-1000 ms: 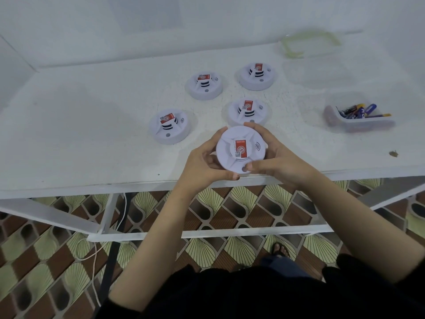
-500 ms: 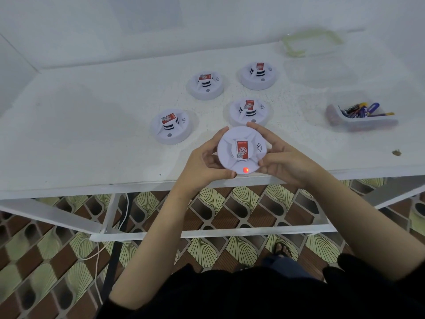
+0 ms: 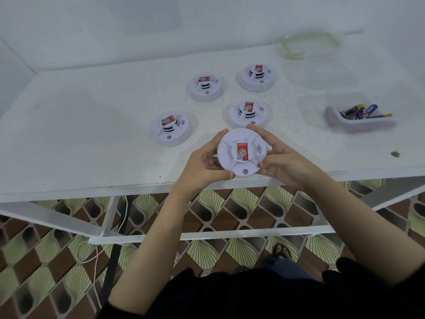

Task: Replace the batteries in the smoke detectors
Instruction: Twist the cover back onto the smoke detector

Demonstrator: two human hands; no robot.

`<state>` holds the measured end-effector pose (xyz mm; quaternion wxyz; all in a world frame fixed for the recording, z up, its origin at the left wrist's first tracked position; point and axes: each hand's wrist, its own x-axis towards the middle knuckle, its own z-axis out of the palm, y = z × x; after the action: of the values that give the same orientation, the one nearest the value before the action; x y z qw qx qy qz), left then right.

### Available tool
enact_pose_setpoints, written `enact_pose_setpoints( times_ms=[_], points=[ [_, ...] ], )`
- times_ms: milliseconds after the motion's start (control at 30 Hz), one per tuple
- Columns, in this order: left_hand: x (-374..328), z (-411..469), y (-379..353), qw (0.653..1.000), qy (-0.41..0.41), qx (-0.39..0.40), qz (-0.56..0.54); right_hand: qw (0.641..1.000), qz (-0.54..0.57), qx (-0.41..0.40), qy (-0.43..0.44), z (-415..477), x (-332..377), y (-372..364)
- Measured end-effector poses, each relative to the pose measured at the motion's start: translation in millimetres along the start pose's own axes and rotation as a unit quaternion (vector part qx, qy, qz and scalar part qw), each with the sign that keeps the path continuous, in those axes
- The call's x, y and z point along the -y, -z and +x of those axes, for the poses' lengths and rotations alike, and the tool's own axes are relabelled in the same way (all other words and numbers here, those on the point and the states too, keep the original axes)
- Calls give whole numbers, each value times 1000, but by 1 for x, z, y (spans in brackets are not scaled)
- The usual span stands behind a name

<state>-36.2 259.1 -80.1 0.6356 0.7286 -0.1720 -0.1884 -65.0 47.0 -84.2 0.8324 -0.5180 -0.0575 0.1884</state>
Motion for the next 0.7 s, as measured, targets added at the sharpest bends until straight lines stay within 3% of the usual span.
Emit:
enact_pose_setpoints(
  times_ms=[700],
  points=[
    [2, 0, 2, 1000, -2, 3, 11, 1000, -11, -16, 6, -1, -2, -2]
  ],
)
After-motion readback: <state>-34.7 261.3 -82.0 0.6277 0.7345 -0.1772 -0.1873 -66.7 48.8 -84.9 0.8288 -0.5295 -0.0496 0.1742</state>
